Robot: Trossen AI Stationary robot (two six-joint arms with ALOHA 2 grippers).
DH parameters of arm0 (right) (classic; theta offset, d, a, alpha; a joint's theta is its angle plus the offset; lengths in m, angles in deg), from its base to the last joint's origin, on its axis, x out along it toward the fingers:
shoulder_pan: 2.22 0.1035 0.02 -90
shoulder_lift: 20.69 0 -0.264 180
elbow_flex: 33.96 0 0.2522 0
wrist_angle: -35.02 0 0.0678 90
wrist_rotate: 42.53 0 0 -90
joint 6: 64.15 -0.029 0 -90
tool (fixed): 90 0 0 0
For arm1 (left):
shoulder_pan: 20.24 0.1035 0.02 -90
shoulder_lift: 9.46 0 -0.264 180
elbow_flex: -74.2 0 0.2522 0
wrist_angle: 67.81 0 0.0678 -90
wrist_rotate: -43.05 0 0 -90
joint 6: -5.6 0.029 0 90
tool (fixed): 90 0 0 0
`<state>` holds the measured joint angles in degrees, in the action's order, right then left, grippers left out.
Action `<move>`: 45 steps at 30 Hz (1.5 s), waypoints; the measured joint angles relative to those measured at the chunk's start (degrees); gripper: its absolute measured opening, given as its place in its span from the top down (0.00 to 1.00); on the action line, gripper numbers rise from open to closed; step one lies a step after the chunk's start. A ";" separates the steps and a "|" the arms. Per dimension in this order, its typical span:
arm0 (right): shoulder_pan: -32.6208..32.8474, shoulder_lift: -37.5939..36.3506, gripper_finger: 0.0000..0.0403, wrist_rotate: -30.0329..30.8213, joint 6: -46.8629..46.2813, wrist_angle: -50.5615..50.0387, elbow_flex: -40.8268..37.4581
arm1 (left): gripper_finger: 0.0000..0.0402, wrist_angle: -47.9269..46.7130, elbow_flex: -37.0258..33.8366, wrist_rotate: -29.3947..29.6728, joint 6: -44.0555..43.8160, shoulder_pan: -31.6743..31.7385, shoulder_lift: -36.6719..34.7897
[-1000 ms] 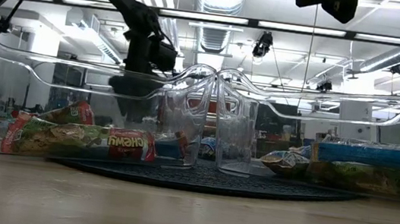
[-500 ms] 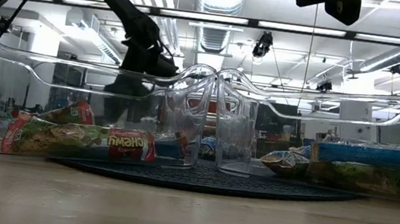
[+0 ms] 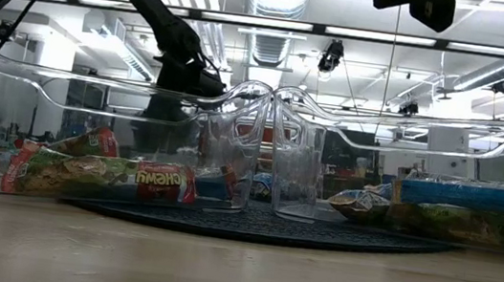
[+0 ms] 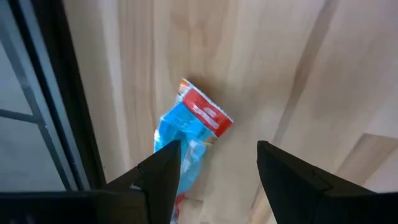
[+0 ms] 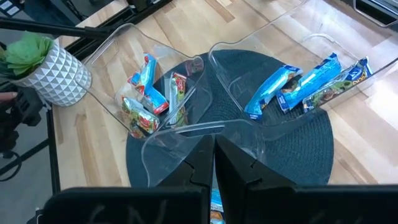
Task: Pick and place Granola Bars by type
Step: Put the red granola bar into the left transparent bin
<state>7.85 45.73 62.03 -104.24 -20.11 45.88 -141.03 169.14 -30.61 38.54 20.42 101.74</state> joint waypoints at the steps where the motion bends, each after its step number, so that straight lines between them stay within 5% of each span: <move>1: 0.00 0.00 0.98 0.00 0.00 0.00 0.00 | 0.52 0.39 0.00 0.05 -0.28 0.00 0.00; 23: 0.00 0.00 0.98 0.04 -0.19 -0.24 0.00 | 0.53 6.87 -2.68 0.31 -1.96 0.81 2.42; 37: -1.27 0.00 0.98 0.18 0.13 -0.26 0.00 | 0.94 4.26 -2.62 0.67 -4.93 0.70 2.93; 45: -1.62 0.00 0.98 0.15 0.21 -0.25 0.00 | 0.94 0.33 -0.46 0.07 -5.65 0.63 2.93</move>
<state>6.23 45.73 62.19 -104.04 -20.36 45.88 -140.70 168.68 -30.54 32.89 21.06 104.67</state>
